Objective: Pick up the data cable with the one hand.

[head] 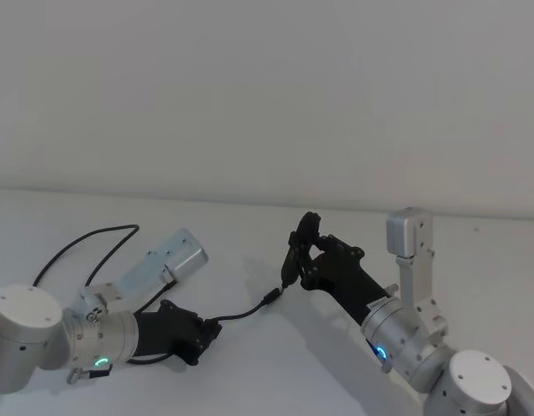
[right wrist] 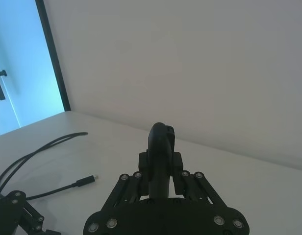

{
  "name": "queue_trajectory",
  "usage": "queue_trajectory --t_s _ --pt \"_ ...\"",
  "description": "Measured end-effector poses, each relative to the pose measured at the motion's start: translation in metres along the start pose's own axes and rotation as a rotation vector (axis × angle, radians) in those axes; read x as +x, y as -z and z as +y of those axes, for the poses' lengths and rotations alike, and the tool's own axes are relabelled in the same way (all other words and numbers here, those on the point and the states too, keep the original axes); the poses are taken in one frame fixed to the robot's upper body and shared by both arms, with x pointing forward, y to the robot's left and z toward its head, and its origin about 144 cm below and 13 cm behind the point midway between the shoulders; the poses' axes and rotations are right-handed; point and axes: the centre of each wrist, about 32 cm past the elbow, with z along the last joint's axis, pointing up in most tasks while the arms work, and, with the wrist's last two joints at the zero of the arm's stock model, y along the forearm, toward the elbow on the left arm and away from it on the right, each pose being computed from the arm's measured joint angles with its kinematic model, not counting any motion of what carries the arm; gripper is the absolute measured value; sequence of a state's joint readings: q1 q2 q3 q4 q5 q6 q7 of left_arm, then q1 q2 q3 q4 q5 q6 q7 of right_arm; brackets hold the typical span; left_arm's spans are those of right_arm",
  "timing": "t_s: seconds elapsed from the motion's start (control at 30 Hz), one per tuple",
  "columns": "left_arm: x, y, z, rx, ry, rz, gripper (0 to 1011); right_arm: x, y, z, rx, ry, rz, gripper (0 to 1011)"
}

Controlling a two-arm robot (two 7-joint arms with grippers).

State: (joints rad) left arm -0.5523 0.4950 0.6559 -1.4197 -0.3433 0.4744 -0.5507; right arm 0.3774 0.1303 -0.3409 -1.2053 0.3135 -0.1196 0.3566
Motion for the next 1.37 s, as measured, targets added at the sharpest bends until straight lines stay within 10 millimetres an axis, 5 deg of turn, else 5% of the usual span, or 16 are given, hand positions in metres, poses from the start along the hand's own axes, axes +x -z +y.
queue_trajectory --t_s 1.37 --pt "0.0 0.0 0.0 0.0 0.0 0.0 46 -0.0004 0.0012 0.0033 0.001 -0.007 -0.005 275"
